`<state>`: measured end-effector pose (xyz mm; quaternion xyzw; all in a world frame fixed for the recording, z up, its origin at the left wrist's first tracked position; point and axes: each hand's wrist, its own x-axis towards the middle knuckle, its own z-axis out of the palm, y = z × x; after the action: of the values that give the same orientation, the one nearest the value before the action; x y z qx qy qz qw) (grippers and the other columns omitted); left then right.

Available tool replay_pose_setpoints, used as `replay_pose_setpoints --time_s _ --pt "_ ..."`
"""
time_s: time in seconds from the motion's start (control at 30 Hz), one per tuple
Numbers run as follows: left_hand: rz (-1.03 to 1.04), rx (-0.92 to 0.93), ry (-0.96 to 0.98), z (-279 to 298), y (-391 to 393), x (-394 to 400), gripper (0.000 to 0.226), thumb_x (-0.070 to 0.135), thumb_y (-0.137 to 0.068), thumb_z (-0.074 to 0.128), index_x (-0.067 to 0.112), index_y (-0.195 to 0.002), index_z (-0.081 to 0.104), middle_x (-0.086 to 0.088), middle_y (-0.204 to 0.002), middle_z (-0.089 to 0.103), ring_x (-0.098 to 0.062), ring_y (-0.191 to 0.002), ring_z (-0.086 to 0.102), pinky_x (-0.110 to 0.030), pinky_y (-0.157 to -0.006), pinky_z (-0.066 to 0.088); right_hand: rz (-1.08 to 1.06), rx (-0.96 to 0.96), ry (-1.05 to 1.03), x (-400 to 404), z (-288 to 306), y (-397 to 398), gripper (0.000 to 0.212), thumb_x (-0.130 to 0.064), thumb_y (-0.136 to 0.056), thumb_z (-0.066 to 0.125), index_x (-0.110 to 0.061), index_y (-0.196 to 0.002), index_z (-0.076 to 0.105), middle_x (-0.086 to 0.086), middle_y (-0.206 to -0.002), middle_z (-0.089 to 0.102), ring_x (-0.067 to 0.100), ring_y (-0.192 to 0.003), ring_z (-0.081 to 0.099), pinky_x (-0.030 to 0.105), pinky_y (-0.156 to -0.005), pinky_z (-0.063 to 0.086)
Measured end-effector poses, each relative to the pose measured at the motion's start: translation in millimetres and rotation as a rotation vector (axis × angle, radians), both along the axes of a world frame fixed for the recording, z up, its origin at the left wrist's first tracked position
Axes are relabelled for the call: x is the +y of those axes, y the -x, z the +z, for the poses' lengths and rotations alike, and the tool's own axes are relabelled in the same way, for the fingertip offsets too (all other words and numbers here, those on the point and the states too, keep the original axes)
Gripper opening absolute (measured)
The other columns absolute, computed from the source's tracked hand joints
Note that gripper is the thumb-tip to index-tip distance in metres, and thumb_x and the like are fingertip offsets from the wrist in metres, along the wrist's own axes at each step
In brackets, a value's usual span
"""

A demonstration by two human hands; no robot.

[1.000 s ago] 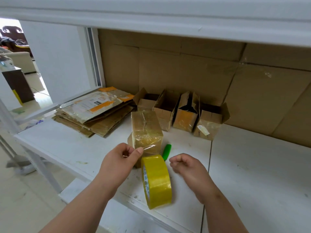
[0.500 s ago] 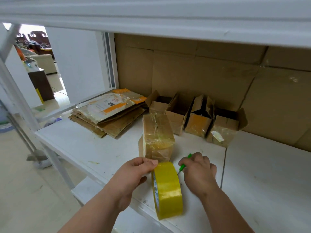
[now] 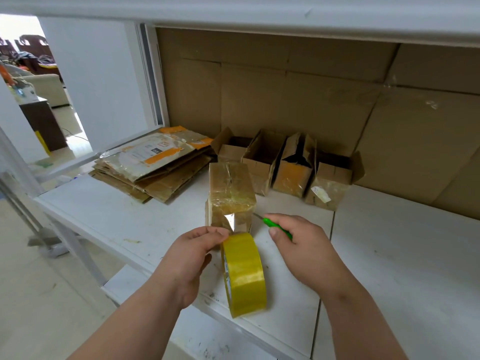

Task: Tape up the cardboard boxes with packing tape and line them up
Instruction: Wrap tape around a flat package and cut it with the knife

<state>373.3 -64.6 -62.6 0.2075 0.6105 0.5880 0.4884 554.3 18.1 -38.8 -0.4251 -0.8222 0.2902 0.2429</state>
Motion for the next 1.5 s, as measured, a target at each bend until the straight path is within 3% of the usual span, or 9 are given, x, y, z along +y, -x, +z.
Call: replay_pose_setpoints --time_s 0.07,0.2,0.27,0.33,0.5,0.6,0.9,1.5 --pt "0.025 -0.012 -0.003 -0.2 -0.9 0.4 0.013 0.01 -0.087 0.065 0.014 -0.083 0.077 -0.006 -0.096 0.074 -0.023 -0.105 0.061 -0.037 -0.105 0.038 0.047 -0.065 0.022 -3.6 9.7 5.6 0.04 -0.022 -0.104 0.043 -0.042 -0.136 0.054 -0.017 -0.117 0.055 -0.001 -0.092 0.055 0.009 -0.075 0.041" --pt "0.046 -0.011 0.001 -0.6 -5.1 0.4 0.012 0.014 -0.086 0.067 0.014 -0.089 0.079 -0.006 -0.1 0.076 -0.022 -0.11 0.062 -0.036 -0.105 0.039 0.082 -0.2 -0.049 -8.3 23.9 18.4 0.039 -0.022 -0.104 0.04 -0.038 -0.137 0.053 -0.01 -0.123 0.059 0.009 -0.106 0.055 0.028 -0.088 0.047" --pt "0.035 -0.017 -0.004 -0.3 -6.7 -0.7 0.015 0.015 -0.086 0.066 0.014 -0.093 0.079 -0.003 -0.1 0.076 -0.019 -0.11 0.062 -0.034 -0.101 0.04 0.069 -0.217 -0.07 -7.8 26.4 23.9 0.03 -0.023 -0.103 0.042 -0.036 -0.125 0.057 -0.014 -0.099 0.06 0.006 -0.085 0.054 0.029 -0.071 0.045" --pt "0.034 -0.012 -0.012 1.8 -7.6 -1.4 0.016 0.015 -0.088 0.065 0.016 -0.092 0.08 -0.001 -0.1 0.076 -0.018 -0.107 0.062 -0.029 -0.086 0.042 0.055 -0.242 -0.09 -8.1 27.4 28.0 0.023 -0.024 -0.102 0.044 -0.035 -0.116 0.059 -0.012 -0.088 0.058 0.007 -0.076 0.051 0.031 -0.065 0.045" --pt "0.059 -0.025 -0.013 9.6 -11.4 -3.0 0.018 0.012 -0.09 0.062 0.015 -0.094 0.079 -0.001 -0.1 0.074 -0.015 -0.094 0.063 -0.022 -0.069 0.041 0.032 -0.302 -0.117 -11.4 34.0 33.6 0.029 -0.026 -0.1 0.049 -0.039 -0.122 0.064 -0.007 -0.109 0.064 0.015 -0.097 0.057 0.036 -0.083 0.051" --pt "0.052 -0.006 -0.012 8.3 -10.9 -3.2 0.017 0.015 -0.089 0.063 0.018 -0.092 0.08 -0.001 -0.102 0.074 -0.017 -0.1 0.061 -0.026 -0.073 0.041 0.033 -0.337 -0.146 -13.4 39.0 39.4 0.031 -0.029 -0.101 0.05 -0.039 -0.127 0.062 -0.007 -0.119 0.064 0.015 -0.104 0.058 0.036 -0.087 0.052" --pt "0.031 0.012 -0.004 8.0 -9.0 -4.5 0.016 0.018 -0.089 0.065 0.02 -0.092 0.08 0.001 -0.1 0.075 -0.017 -0.103 0.062 -0.026 -0.074 0.041 0.027 -0.432 -0.177 -13.9 42.2 52.1 0.032 -0.028 -0.101 0.049 -0.038 -0.128 0.063 -0.006 -0.123 0.063 0.017 -0.107 0.058 0.033 -0.085 0.051" --pt "0.05 0.0 0.006 12.3 -11.8 -5.1 0.015 0.021 -0.089 0.065 0.017 -0.093 0.079 0.003 -0.094 0.076 -0.012 -0.097 0.064 -0.025 -0.07 0.041 0.038 -0.544 -0.249 -12.7 43.5 69.0 0.027 -0.02 -0.095 0.055 -0.032 -0.116 0.069 0.0 -0.11 0.065 0.022 -0.099 0.06 0.036 -0.082 0.054"
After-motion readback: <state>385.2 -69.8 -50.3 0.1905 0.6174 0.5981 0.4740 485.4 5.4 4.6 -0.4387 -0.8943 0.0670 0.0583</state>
